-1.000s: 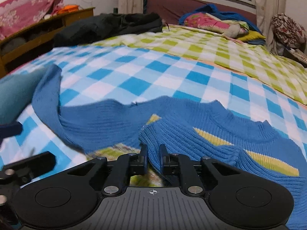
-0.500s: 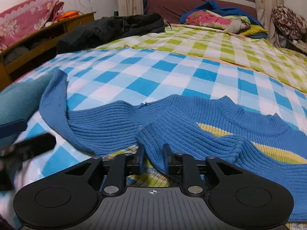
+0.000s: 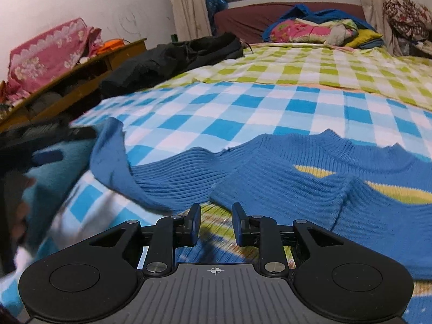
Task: Fold small clothes
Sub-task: 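Move the left tool to the other sleeve cuff and grasp it, then lift the sleeve with the left tool and fold it across toward the right tool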
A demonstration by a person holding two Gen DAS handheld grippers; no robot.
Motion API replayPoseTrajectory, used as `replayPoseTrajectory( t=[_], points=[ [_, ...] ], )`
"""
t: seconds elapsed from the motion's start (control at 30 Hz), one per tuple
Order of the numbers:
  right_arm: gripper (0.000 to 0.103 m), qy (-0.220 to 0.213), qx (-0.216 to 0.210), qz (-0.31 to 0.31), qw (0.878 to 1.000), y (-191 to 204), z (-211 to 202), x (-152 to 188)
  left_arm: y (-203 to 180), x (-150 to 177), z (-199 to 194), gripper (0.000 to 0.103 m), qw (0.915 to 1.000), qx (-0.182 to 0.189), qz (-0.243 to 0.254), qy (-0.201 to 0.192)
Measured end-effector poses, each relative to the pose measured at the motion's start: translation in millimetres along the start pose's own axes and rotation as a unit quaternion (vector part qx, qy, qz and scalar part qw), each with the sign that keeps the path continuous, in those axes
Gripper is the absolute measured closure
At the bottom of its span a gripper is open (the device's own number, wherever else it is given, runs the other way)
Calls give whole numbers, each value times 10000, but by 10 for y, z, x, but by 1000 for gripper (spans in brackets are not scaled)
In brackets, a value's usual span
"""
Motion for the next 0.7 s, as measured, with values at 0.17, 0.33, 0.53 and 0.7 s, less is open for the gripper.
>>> replayPoseTrajectory(
  t=[0.17,0.33,0.53,0.7],
  points=[
    [78,-106,-258,160,9995,-60,-130,105,-171,-295,241,15,9992,-304,202,180],
    [78,-197,-470,390,9979,-181,-225,157,-172,-431,713,60,9919,-758,177,1005],
    [77,-290,-771,625,9946,-300,-296,199,-155,-410,988,61,9834,-1271,134,1290],
    [77,-304,-831,679,9938,-335,-320,236,-140,-428,1126,73,9749,-1717,252,1397]
  ],
)
Point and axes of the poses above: each gripper's, at about its wrist camera, not at the fingertips, and z roughly the way its jaws point, y to its left, x to its underside, the point moved 5 cm from there along z, roughly the way its jaws point, and after that the axes turned 14 degrees about y, right-handed, at the moved point
